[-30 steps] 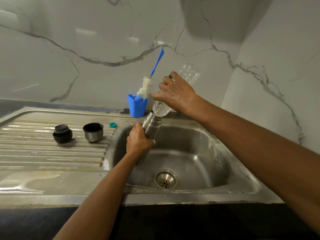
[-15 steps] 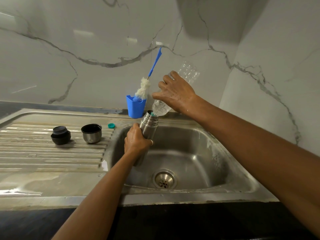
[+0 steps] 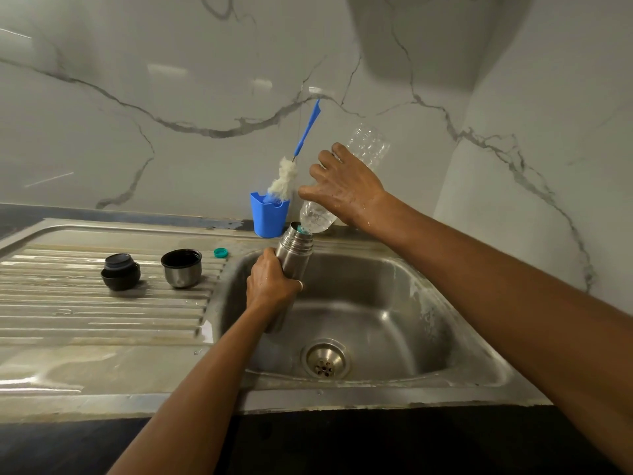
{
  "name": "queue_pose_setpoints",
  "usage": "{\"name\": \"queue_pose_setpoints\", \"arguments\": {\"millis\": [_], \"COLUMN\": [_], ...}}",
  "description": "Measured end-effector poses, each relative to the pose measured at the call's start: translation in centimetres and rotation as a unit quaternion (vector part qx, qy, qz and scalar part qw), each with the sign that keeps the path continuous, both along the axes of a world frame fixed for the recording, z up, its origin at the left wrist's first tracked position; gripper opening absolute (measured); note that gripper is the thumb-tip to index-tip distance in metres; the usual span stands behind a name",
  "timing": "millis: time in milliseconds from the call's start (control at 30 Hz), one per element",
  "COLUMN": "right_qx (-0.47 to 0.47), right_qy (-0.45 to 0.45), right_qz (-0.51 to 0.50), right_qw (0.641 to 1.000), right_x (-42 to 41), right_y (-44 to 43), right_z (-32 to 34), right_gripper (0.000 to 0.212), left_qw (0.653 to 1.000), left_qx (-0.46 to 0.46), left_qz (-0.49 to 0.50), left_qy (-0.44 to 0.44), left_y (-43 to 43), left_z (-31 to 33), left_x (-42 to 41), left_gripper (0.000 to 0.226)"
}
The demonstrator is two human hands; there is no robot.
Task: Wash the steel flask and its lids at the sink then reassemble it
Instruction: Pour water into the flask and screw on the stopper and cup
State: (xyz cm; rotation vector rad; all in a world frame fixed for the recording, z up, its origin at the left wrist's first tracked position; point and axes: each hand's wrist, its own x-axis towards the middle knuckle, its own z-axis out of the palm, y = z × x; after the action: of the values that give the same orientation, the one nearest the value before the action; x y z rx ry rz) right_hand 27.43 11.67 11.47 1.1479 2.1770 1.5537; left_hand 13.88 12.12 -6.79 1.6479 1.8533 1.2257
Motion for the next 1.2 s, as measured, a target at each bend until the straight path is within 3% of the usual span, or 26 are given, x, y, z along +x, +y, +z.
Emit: {"name": "queue_pose_setpoints", "arguments": {"millis": [600,1200], "right_qx": [-0.003,0.027], "right_qy": [-0.004,-0.039], "right_qz": [-0.015,0.005], "right_qw": [1.0,0.999], "right_x": [0.1,-0.3], "right_y": [-0.2,0.0], "right_z": [0.5,1.3], "right_gripper": [0.062,0.048], "left_qw": [1.0,1.0], "left_qx": [0.005,0.003], "left_qz": [-0.001,0.001], "left_qy": [0.003,0.003], "left_y": [-0.4,-0.3], "left_z": [0.2,0.2], "left_x": [0.0,0.0], "left_gripper": [0.062,0.062]}}
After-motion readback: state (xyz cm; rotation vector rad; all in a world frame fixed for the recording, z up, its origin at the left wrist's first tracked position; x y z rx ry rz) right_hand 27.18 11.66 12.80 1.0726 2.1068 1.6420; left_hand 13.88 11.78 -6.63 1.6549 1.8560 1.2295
